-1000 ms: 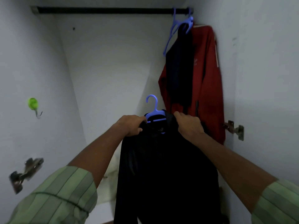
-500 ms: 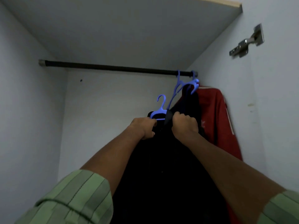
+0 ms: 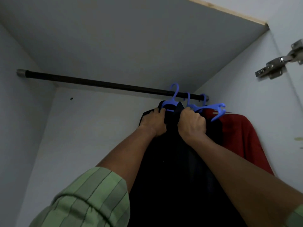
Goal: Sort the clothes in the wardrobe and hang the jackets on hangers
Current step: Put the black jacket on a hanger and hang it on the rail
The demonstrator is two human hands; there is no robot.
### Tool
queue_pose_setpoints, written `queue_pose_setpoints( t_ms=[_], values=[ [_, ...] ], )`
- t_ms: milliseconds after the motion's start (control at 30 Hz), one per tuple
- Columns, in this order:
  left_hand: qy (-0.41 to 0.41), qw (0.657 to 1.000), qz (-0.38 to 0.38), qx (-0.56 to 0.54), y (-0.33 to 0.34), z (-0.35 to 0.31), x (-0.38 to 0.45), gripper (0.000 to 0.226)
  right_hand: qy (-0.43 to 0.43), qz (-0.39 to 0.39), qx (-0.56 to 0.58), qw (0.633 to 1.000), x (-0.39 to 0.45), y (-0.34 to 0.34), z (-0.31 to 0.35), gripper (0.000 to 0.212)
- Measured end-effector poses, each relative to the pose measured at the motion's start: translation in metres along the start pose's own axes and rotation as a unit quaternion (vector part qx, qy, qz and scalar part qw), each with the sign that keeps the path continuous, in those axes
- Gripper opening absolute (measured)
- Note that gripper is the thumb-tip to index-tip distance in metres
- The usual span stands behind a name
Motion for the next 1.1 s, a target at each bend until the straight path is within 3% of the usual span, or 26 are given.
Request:
queue_pose_setpoints(
  t_ms=[100, 267, 333, 433, 500, 533, 633, 767, 833, 933, 1033, 1100],
  values=[
    [0.006, 0.999, -0.007, -0.045, 0.011, 0.004, 0.019, 0.075, 0.000, -0.011, -0.006, 1.000, 0.016, -0.002, -0.002, 0.021],
    [-0.016, 0.994, 0.048, -0.099, 0.033, 0.010, 0.043, 0.097, -0.021, 0.062, -0.034, 0.997, 0.029, 0.007, 0.003, 0.018],
    [-0.021, 0.990, 0.071, -0.118, 0.052, 0.011, 0.048, 0.094, -0.032, 0.013, -0.099, 0.994, 0.021, 0.014, 0.005, 0.022],
    [-0.041, 0.980, 0.114, -0.155, 0.084, 0.010, 0.049, 0.095, -0.179, -0.098, -0.214, 0.955, -0.002, 0.030, 0.010, 0.042],
    [-0.048, 0.973, 0.152, -0.168, 0.103, 0.005, 0.051, 0.111, -0.297, -0.081, -0.230, 0.923, -0.021, 0.049, 0.010, 0.066],
    [-0.048, 0.968, 0.170, -0.176, 0.112, 0.003, 0.052, 0.115, -0.311, -0.038, -0.236, 0.920, -0.028, 0.057, 0.005, 0.080],
    [-0.011, 0.959, 0.204, -0.195, 0.140, -0.015, 0.057, 0.126, -0.229, 0.109, -0.305, 0.918, -0.040, 0.071, -0.037, 0.113],
    [0.081, 0.937, 0.301, -0.159, 0.173, -0.077, 0.054, 0.124, -0.142, 0.216, -0.367, 0.894, -0.034, 0.058, -0.111, 0.121],
    [0.089, 0.921, 0.314, -0.212, 0.182, -0.112, 0.044, 0.120, -0.133, 0.231, -0.385, 0.884, -0.030, 0.057, -0.120, 0.119],
    [0.060, 0.902, 0.273, -0.329, 0.196, -0.132, 0.032, 0.118, -0.106, 0.230, -0.398, 0.882, -0.039, 0.069, -0.101, 0.112],
    [0.058, 0.883, 0.270, -0.381, 0.216, -0.125, 0.006, 0.121, -0.092, 0.217, -0.383, 0.893, -0.081, 0.092, -0.092, 0.126],
    [0.065, 0.863, 0.289, -0.411, 0.232, -0.118, -0.024, 0.108, -0.117, 0.241, -0.377, 0.887, -0.123, 0.109, -0.097, 0.128]
  ],
)
Point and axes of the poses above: each hand's wrist, its own x-axis towards the middle knuckle, its own y-axis out of the palm, z = x × y, the point moved 4 cm from there along x, towards the middle knuckle, and after that the axes turned 13 degrees about -y, right-handed, at the moved point
